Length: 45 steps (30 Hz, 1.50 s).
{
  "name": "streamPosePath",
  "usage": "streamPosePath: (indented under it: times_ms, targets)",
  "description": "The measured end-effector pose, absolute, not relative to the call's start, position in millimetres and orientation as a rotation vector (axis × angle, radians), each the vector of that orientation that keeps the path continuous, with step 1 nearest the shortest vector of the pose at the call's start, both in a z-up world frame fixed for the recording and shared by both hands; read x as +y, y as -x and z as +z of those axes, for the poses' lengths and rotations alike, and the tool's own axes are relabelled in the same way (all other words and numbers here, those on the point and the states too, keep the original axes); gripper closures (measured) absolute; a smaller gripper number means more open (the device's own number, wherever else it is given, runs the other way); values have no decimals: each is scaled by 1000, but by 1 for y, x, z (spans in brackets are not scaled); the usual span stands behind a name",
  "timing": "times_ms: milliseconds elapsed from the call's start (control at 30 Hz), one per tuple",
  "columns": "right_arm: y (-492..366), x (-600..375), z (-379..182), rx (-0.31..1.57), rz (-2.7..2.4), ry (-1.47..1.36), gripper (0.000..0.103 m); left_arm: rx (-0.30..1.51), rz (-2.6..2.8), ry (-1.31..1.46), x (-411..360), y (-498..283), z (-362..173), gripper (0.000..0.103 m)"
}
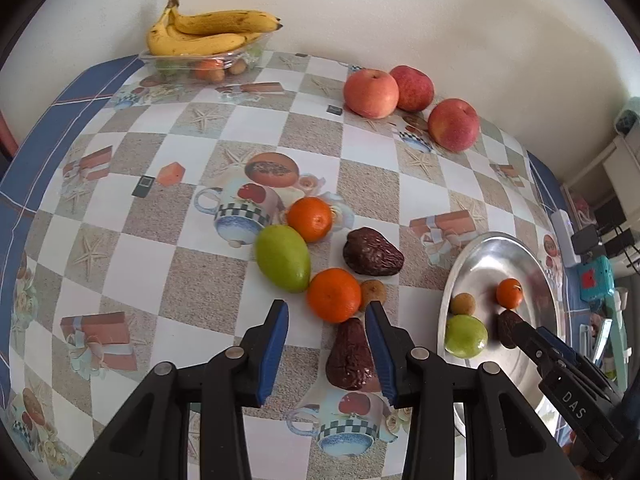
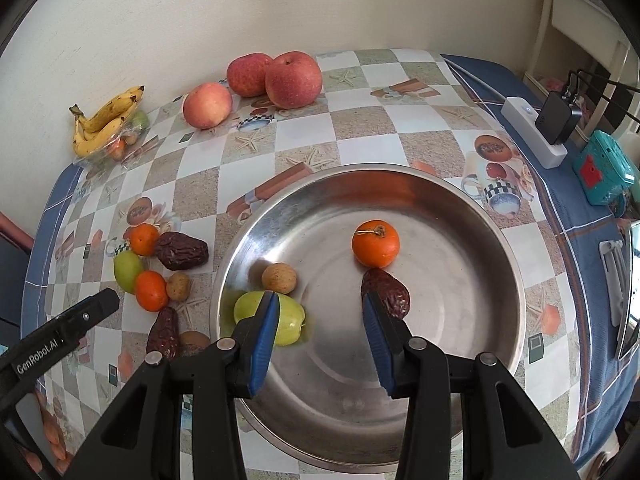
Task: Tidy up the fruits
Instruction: 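Lower the green pear into the bowl and open the left tool, then withdraw both tools from the bowl toward the remaining fruits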
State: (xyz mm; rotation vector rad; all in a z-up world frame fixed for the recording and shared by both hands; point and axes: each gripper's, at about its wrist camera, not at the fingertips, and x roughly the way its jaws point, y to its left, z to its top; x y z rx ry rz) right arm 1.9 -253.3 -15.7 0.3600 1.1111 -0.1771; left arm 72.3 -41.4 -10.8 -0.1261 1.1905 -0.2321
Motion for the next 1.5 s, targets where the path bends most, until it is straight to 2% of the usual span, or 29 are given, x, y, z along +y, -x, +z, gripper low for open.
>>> streamPosePath:
  times_ms: [200, 267, 333, 400, 433, 467, 500, 600, 700, 933, 1000, 1033, 1500]
  targets:
    - [-2, -253, -16, 1113, -177, -360, 59, 1199, -222, 133, -40, -74, -12, 59]
    - [-2, -253, -16, 1114, -177, -359, 59, 1206, -223, 127, -41, -74, -14, 55]
    - [-2, -253, -17, 1117, -177, -358, 59, 1223, -224, 120, -42, -74, -17, 32]
    - [-3, -253, -19, 1125, -177, -355, 55, 1240, -225, 119, -43, -74, -21, 29]
    - [-3, -253, -21, 1134, -179, -351, 50, 1254, -221, 114, -44, -75, -24, 27]
    - [-4, -252, -23, 1139, -181, -349, 39, 1264, -215, 106, -44, -75, -26, 26]
    - [-4, -252, -24, 1141, -181, -348, 36, 1275, -207, 98, -45, -75, -29, 23]
    - [-4, -252, -26, 1144, -182, -346, 36, 1294, -202, 97, -44, -75, -34, 14]
    - [-4, -252, -27, 1150, -187, -339, 34, 1296, -189, 92, -43, -75, -37, 1]
    - [-4, -254, -28, 1153, -209, -333, 29, 1270, -141, 49, -39, -76, -37, 0]
    - [-4, -254, -29, 1152, -217, -328, 12, 1264, -129, 47, -37, -76, -37, 0]
    - [-4, -254, -29, 1148, -221, -322, 11, 1258, -121, 45, -36, -76, -37, 0]
    - [-5, -248, -21, 1072, -202, -318, 9, 1184, -90, 18, -28, -78, -26, 0]
